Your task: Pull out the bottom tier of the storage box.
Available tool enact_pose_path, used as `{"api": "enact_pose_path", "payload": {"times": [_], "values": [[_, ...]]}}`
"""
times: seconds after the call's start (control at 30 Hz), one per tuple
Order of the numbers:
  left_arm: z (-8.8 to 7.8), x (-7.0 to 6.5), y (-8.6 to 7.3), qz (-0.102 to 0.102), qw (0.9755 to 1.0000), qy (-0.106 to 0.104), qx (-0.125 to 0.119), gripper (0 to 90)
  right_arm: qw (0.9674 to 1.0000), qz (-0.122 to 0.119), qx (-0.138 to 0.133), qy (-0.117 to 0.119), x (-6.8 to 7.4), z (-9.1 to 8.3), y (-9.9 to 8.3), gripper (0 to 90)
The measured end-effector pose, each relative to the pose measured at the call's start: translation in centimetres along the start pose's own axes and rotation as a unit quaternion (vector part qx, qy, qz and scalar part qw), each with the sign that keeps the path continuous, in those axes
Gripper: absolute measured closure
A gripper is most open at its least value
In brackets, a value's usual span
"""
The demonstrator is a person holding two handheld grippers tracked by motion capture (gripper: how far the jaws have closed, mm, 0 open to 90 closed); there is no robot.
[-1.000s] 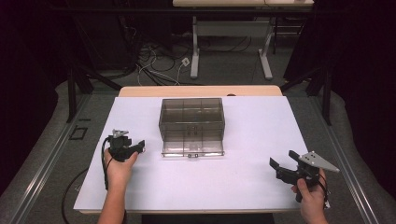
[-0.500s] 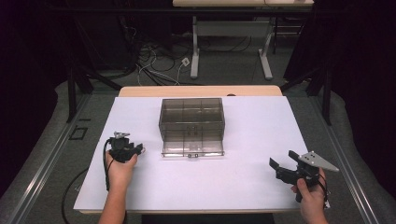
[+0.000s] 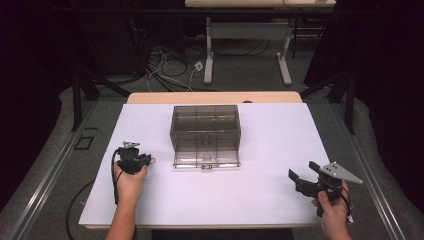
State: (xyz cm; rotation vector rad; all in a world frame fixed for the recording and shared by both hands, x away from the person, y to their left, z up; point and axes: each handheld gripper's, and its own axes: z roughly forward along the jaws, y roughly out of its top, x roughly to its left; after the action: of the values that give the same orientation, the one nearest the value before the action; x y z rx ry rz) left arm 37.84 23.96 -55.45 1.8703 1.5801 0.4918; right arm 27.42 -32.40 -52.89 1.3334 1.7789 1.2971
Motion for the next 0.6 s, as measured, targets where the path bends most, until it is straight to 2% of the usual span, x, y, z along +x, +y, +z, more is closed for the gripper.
{"api": "enact_pose_path", "payload": {"times": [0.5, 0.6], "values": [[0.35, -0.39, -0.03, 0.015, 0.9998, 0.011, 0.012, 81.0, 1.0000, -0.001, 0.006, -0.001, 0.00, -0.06, 0.03, 14.4], [0.37, -0.43, -0.06, 0.019, 0.9997, 0.013, 0.012, 82.3, 1.0000, 0.001, 0.000, -0.001, 0.04, 0.01, -0.01, 14.4]]}}
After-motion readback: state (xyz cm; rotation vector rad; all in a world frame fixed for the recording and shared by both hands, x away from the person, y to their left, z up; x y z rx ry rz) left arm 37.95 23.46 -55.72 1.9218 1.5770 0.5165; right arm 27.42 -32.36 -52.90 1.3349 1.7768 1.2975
